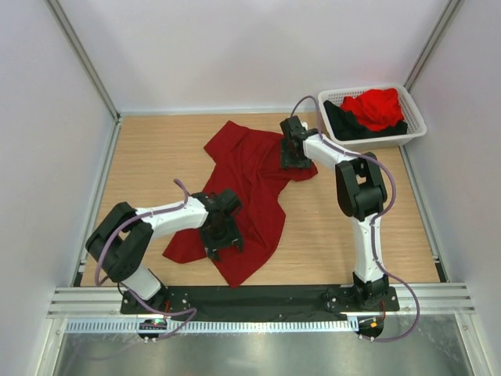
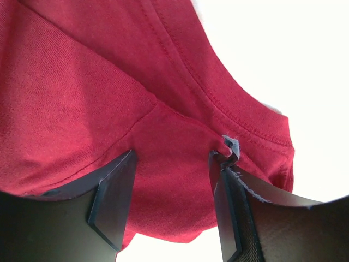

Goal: Fold and stack the t-shirts
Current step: Fold the tshirt

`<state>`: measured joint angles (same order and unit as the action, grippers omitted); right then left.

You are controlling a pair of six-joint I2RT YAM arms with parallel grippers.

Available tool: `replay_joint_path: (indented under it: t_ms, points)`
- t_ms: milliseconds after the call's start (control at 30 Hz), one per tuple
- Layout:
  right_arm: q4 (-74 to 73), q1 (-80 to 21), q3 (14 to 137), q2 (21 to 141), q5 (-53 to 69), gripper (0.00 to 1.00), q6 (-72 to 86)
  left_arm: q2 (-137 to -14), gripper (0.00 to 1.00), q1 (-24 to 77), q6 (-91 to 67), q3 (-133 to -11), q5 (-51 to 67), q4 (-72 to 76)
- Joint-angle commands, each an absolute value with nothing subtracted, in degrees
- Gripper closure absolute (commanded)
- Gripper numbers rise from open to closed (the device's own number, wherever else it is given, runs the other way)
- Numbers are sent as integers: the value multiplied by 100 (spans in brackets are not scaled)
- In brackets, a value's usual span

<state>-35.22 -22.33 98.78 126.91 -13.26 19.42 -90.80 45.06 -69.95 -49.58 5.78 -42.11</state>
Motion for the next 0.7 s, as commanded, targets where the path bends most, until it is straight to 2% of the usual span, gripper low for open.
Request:
replay_joint_path:
  t_ms: [0,400,533,667]
  points:
    - [-4192,-2083,9178,12490,-1766,37,1985,-9413,29,3877,-6444,-4983,413,-4630]
    - [-4377,-2030,7121,10953,-1617,33,2785,-10168,28,1427,-4984,-6257,-174,-5484]
    - [-4359,-2021,6409,10417,-1495,32,3181,-10432,27,793,-4519,-6679,-351,-5695]
    - [-4333,-2030,5758,9889,-1503,31,3366,-10345,27,580,-4290,-6794,-641,-5941]
